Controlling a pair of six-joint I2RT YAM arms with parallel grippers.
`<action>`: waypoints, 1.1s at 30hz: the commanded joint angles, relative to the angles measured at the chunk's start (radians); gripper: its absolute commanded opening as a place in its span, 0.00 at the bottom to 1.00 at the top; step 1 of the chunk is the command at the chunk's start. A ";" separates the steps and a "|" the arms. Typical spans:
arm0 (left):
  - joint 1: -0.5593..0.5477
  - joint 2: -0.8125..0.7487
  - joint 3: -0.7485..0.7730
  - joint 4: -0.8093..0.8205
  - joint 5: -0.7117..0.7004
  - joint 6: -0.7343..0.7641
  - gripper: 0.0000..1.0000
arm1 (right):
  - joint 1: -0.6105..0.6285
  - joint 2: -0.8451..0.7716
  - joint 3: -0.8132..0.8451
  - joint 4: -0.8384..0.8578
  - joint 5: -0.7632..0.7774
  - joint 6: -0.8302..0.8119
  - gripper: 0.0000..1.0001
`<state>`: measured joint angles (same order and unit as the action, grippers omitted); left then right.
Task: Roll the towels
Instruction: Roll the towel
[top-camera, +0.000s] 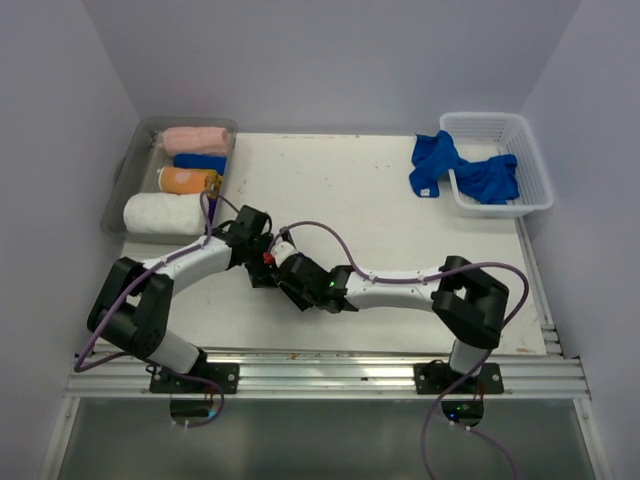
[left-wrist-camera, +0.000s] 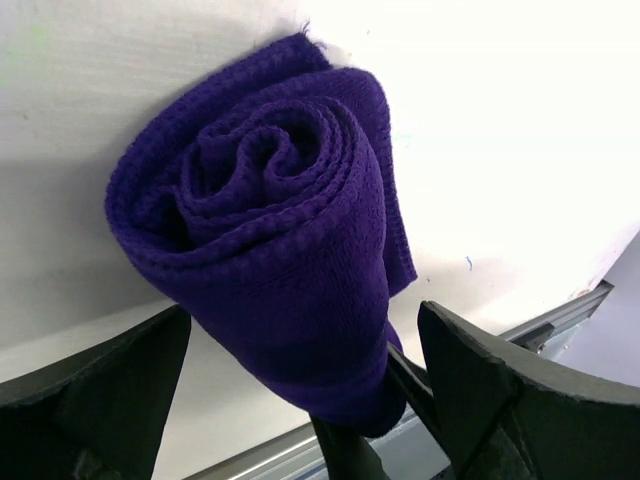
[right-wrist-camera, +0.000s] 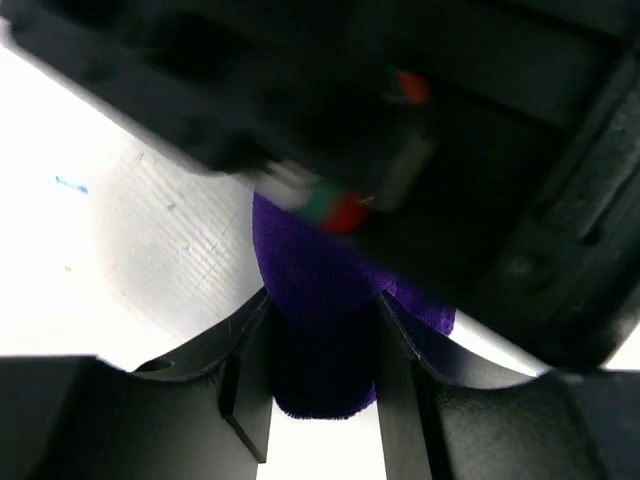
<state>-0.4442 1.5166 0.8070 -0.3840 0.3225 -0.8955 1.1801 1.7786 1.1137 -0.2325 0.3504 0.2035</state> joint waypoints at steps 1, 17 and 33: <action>0.016 -0.053 0.049 -0.006 0.004 0.041 1.00 | -0.060 -0.044 -0.029 0.067 -0.223 0.086 0.40; 0.036 -0.059 -0.012 0.056 0.072 0.079 1.00 | -0.323 -0.016 -0.140 0.275 -0.796 0.300 0.38; 0.035 0.059 -0.043 0.149 0.090 0.069 0.73 | -0.407 0.042 -0.184 0.332 -0.952 0.376 0.44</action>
<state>-0.4068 1.5497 0.7609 -0.2821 0.3992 -0.8463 0.7788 1.8019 0.9401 0.1204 -0.5583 0.5667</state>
